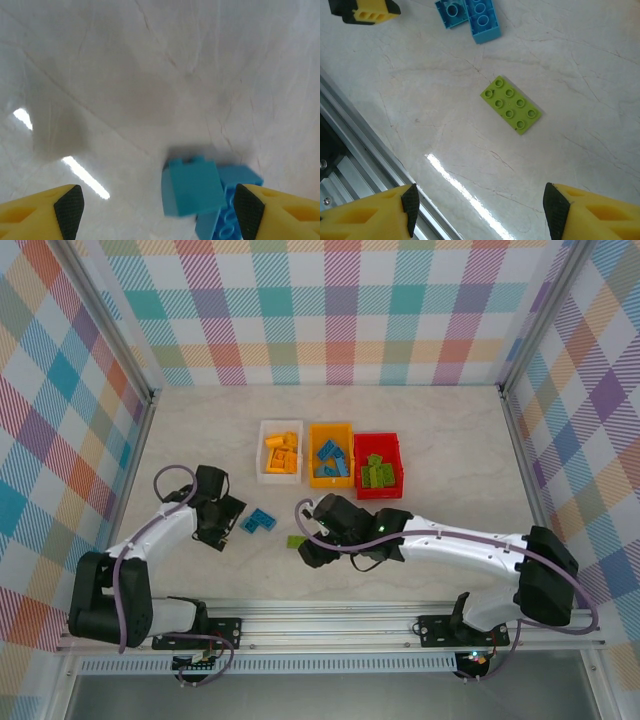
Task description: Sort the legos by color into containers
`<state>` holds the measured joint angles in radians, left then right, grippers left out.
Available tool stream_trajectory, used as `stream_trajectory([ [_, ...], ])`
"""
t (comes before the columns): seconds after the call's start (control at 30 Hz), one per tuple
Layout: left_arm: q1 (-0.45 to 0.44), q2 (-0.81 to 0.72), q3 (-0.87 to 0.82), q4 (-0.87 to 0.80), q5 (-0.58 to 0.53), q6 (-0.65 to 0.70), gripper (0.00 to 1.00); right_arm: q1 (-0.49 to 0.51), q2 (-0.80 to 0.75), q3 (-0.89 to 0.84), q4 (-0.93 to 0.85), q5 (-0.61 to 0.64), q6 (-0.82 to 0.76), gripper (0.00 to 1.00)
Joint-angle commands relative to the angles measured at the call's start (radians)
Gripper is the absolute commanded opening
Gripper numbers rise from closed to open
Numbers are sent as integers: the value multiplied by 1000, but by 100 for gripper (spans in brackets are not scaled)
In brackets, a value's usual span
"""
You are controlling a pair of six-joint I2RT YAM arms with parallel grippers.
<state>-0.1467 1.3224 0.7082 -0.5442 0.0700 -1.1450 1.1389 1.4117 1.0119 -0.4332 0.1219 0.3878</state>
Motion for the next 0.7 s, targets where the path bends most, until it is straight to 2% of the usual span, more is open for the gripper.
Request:
stream_trajectory([
  [0.0,36,81,41,34,29,-5,80,16,16,36,31,-5,12,68],
  [0.13,34,180,98,27,72,24,76,19,20,33,33,-1,22,68],
  [0.23,28,197,111,41,82,27,74,21,18,28,38,1,27,68],
  [0.47,-43,270,165,6,114,53,72,23,20,27,32,11,36,67],
  [0.67,-79,258,147,13,115,50,64,23,6,26,24,25,42,67],
])
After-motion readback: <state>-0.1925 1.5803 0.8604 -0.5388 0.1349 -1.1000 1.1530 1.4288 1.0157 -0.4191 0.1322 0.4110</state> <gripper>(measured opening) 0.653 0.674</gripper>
